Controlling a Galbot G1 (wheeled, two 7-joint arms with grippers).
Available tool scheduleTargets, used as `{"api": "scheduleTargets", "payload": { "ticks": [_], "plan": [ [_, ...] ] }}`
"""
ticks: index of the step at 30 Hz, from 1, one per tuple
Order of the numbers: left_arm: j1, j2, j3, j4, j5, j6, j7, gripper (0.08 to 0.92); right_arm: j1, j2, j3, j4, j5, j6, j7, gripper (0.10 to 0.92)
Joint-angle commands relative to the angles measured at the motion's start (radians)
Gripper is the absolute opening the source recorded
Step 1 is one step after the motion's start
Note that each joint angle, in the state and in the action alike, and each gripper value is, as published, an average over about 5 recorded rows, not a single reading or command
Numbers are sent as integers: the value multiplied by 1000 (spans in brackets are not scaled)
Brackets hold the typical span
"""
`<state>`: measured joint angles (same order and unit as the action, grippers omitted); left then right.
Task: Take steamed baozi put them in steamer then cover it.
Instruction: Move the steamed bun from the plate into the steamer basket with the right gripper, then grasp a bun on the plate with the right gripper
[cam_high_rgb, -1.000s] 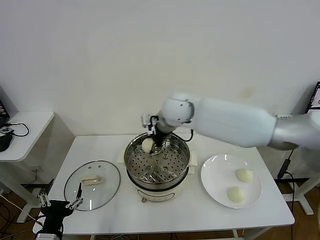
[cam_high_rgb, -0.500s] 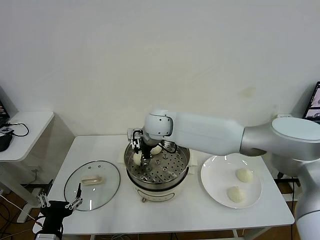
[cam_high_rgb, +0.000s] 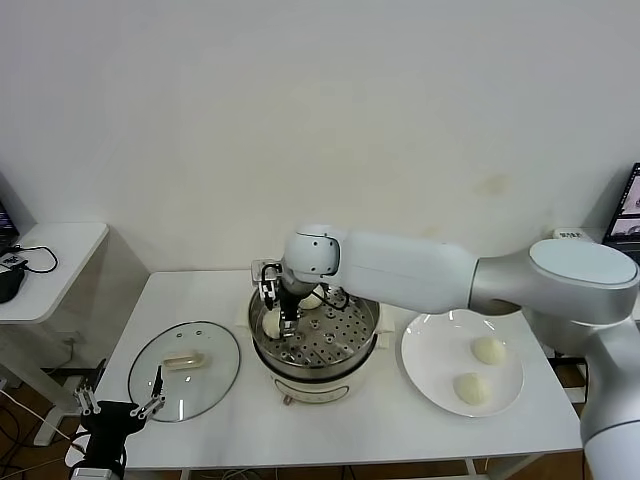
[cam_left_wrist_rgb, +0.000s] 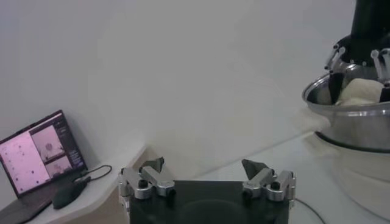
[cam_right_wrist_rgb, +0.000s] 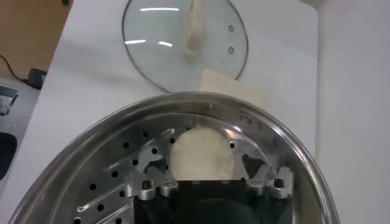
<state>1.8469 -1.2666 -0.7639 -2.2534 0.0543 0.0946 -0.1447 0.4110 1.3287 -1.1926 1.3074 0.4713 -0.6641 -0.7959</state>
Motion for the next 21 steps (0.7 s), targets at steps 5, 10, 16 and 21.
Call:
{"api": "scheduleTargets", "payload": {
  "ticks": [5,10,16,21],
  "plan": [
    [0,5,3,-11,0,1,1,823,153,-195,11,140,-46,73,-158,823],
    [-4,12,7,-16,0,2,2,823,235,-385,-2,249,-112,168,-255,823],
    [-5,19,17,-18,0,3,3,823,272,-615,-7,361,-199,274,-328,823],
    [-4,25,24,-18,1,2,2,823,236,-790,-14,425,-300,336,-358,823]
  ]
}}
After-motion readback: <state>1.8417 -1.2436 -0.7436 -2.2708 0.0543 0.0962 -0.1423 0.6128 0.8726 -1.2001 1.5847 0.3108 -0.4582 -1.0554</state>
